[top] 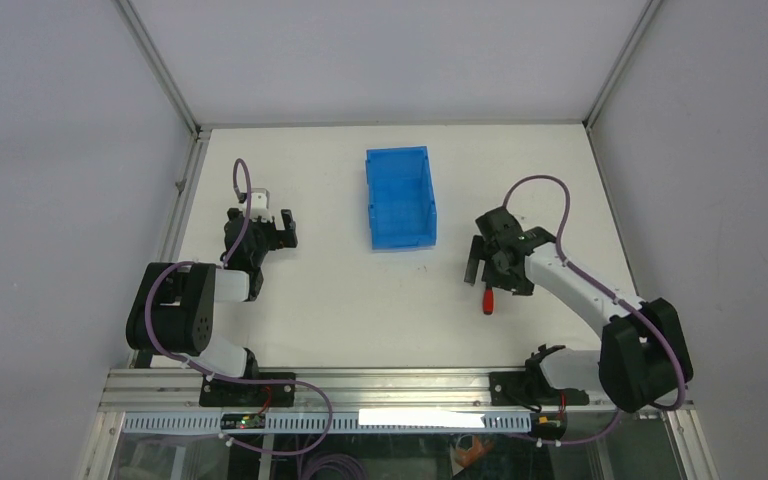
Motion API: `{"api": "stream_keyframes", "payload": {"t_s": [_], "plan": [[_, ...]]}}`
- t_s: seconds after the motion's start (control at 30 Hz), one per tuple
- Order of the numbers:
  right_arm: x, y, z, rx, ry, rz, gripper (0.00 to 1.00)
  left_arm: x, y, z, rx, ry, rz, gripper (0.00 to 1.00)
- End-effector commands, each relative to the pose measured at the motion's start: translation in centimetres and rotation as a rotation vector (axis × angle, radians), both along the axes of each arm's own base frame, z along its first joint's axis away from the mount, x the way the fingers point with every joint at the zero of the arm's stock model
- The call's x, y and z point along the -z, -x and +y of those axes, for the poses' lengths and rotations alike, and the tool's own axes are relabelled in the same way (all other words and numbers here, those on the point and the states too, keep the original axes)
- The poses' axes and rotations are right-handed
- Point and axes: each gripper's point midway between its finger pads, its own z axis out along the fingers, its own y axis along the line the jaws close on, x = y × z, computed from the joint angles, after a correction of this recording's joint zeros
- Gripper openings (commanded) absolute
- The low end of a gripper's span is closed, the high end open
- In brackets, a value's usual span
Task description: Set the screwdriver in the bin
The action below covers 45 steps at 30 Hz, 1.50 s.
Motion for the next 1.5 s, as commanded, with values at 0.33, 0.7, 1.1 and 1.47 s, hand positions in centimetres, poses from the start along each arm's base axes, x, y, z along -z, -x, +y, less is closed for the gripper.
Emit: {"api": "stream_keyframes", "payload": {"t_s": [0.33,0.7,1.1,1.47], "plan": [[3.9,0.0,1.4,0.072,-0.079,0.081,0.18,-1.6,-0.5,-0.5,0.011,0.02,-0.052,0.99],[-3.5,-2.9,-1.0,-0.027,0.055,-0.092,0.0,-1.6,-0.5,-0.5,0.011,0.021,-0.054,0.99],[-15.4,-7.5,5.5,-0.327,-0.08,-0.338,0.0,-1.6,-0.5,-0.5,0.013,0.021,-0.053,0.99],[-18.2,-12.1,18.2,-0.617,-0.123,-0.409,0.02,-1.6,-0.5,-0.5,0.01,0.02,-0.054,0.99]]}}
